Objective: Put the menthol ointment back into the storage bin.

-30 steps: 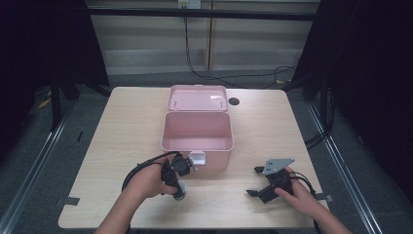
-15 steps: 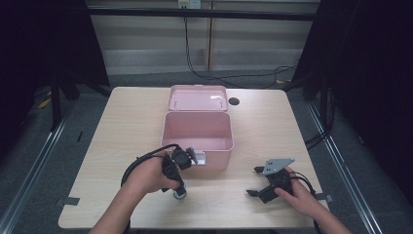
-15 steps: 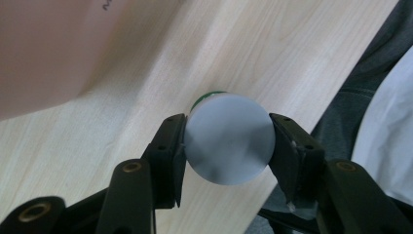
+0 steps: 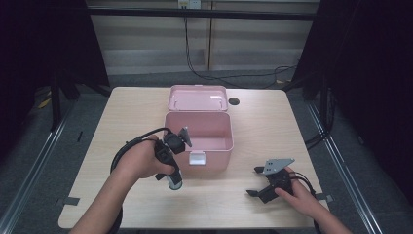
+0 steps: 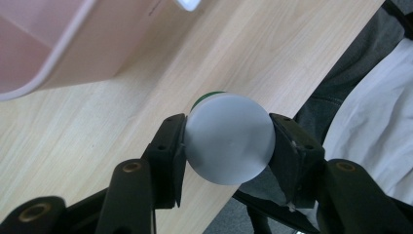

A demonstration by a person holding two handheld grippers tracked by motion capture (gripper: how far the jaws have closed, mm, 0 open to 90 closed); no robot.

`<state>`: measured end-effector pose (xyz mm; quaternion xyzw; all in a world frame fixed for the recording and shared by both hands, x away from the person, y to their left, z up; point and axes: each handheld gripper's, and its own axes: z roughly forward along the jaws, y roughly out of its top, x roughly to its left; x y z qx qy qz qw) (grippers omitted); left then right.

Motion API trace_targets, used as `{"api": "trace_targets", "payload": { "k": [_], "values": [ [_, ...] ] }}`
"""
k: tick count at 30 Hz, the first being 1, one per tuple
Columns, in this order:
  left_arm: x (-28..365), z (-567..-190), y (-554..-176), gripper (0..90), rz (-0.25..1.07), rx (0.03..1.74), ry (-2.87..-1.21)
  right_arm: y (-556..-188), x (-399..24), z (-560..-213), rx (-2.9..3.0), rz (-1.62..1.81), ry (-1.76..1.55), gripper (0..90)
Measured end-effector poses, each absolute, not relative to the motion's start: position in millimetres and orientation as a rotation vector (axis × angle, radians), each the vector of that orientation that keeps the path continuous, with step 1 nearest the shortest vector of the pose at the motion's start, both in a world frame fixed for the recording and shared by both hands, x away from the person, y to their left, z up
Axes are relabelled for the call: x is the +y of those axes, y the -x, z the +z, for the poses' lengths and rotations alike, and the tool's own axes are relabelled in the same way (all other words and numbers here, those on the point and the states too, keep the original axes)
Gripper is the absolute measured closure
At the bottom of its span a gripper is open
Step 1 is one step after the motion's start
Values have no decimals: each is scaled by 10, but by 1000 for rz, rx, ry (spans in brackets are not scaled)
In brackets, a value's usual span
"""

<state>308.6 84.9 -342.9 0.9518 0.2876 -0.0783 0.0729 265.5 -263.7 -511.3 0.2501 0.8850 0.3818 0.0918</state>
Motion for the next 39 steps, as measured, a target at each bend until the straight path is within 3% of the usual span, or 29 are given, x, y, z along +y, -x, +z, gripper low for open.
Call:
{"api": "trace_targets", "payload": {
  "k": [39],
  "values": [
    [646, -2785, -3622, 505, -254, 1100, -2765, -2654, -2638, -5112, 2634, 1131, -744, 89]
  ]
}}
